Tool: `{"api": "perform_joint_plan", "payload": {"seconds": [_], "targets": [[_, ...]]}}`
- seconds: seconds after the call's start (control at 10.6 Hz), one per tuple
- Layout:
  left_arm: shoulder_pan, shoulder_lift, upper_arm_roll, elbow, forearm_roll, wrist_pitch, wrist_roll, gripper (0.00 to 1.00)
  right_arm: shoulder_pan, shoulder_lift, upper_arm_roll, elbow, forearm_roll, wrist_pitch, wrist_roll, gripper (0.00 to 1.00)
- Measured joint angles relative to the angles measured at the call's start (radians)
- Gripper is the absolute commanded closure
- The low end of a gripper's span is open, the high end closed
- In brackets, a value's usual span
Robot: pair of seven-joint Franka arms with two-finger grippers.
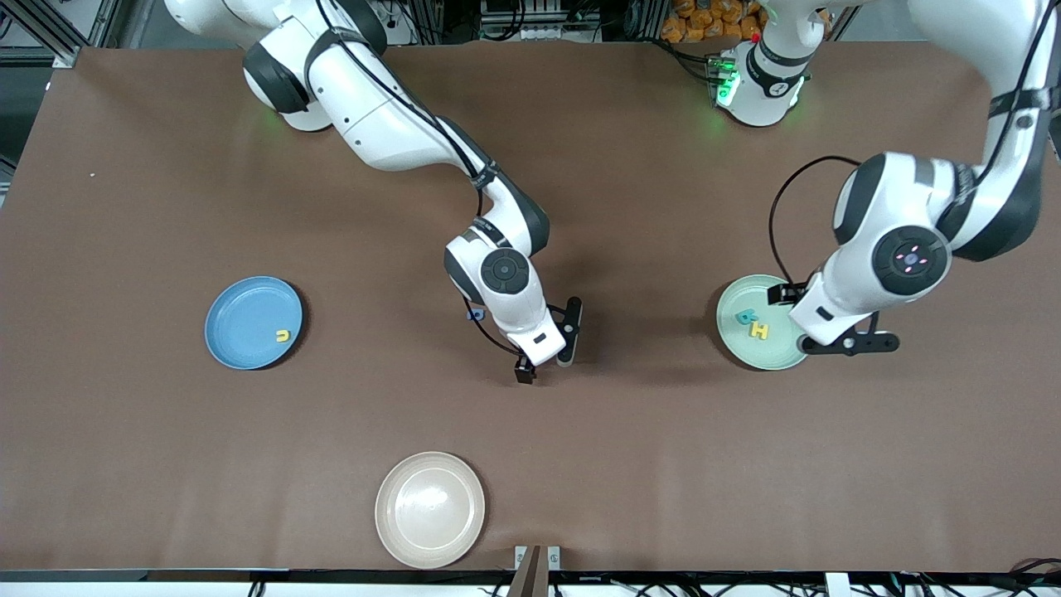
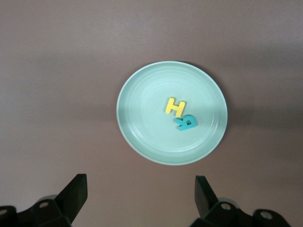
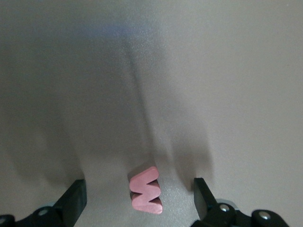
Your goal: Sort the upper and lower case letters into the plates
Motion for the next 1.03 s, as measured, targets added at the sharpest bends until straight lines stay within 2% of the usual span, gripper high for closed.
{"api": "perform_joint_plan", "payload": {"seconds": [0.19,0.38,0.85,1.03], "targets": [[-0.001,-0.023,-0.003,0.068,-0.021,-0.095,0.000,0.00,0.000,0.001,0.000,0.000,0.000,0.004,0.002,0.00],[-0.011,-0.034,-0.008,0.105,-0.026,-0.137,0.000,0.00,0.000,0.002,0.000,0.000,0.000,0.006,0.003,0.00],[-0.060,-0.076,-0.010,0.118,-0.042,-0.145,0.000,0.00,0.000,0.008,0.000,0.000,0.007,0.014,0.036,0.00],[-0.094,-0.086,-0.011,0.119,-0.043,-0.146,0.000,0.00,-0.002,0.012,-0.001,0.000,0.041,0.016,0.043,0.00]]}}
